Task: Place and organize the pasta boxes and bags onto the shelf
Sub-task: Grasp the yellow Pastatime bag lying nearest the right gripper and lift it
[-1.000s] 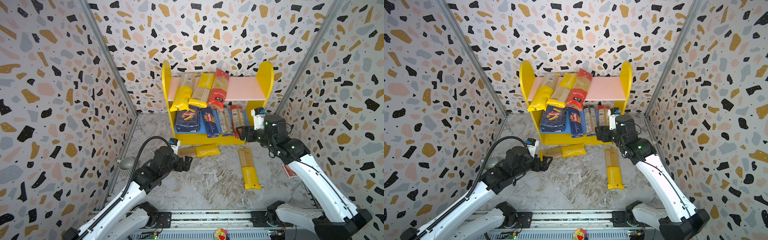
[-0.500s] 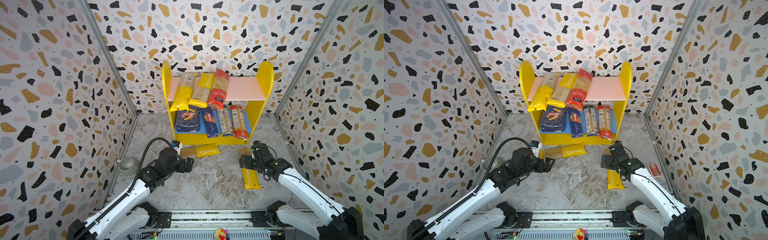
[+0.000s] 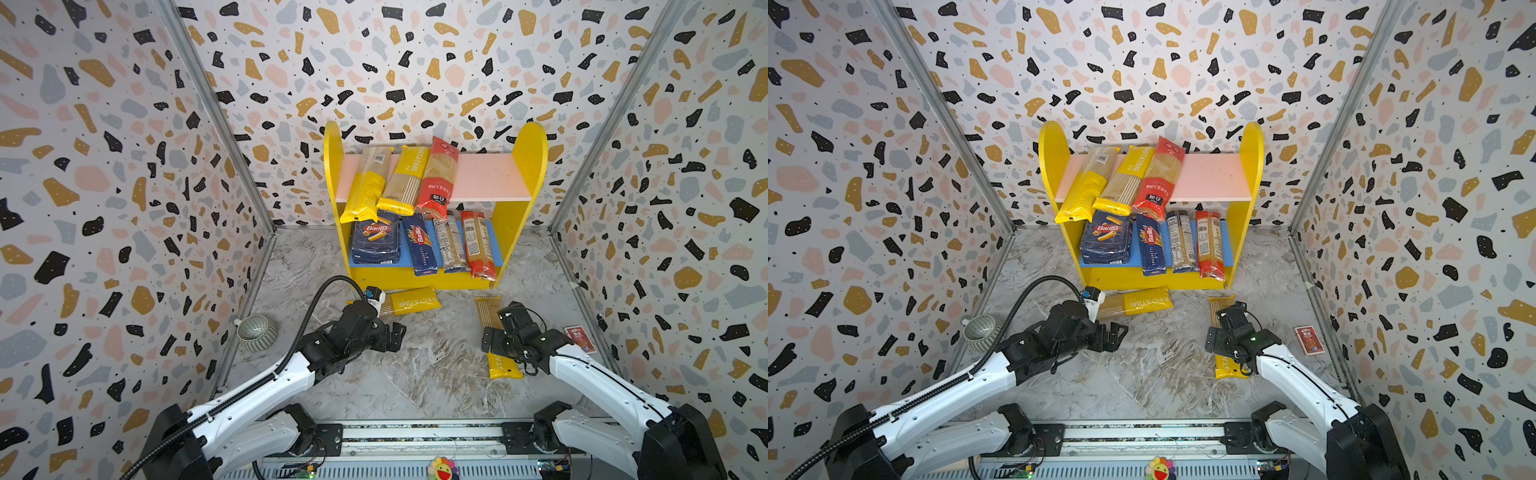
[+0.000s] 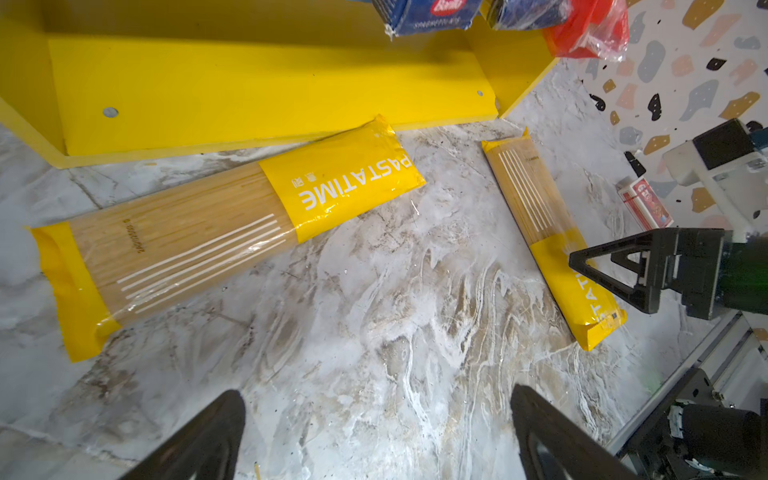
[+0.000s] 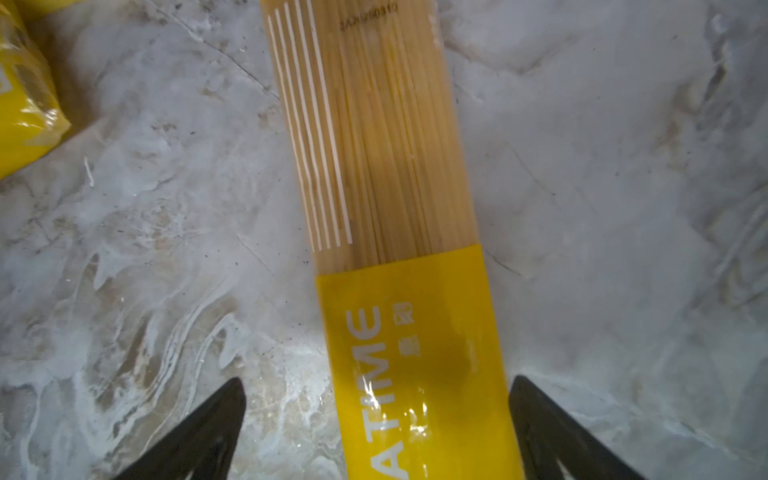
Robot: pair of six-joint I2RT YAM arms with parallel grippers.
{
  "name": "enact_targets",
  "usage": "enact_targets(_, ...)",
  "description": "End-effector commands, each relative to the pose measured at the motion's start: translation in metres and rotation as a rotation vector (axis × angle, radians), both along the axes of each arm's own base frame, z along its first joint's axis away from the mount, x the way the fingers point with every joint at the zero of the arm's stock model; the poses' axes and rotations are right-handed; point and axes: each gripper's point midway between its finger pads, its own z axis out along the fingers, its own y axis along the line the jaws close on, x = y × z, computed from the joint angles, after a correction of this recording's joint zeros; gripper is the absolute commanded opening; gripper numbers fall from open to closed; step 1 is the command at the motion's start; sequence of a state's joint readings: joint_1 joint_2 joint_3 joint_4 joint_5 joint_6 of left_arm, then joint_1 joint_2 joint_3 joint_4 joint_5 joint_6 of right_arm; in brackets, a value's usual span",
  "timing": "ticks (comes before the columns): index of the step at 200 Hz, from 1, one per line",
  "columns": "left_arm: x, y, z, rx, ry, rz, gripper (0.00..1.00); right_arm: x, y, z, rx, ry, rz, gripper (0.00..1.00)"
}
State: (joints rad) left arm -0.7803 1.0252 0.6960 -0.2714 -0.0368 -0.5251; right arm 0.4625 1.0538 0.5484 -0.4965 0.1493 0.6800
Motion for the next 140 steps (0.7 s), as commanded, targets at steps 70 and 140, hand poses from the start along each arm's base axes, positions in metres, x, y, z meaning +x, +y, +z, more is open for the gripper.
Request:
enact_targets(70, 0.004, -0.009, 0.004, -0.012, -0.036, 0.003, 1.0, 0.004, -0.003, -0.025, -0.045, 0.026, -0.008, 0.99)
enact_targets(140, 0.002, -0.008, -0.004, -0.006, -0.031, 0.001, 1.0, -0.004, 0.002, -0.058, -0.065, 0.128, 0.026, 1.0)
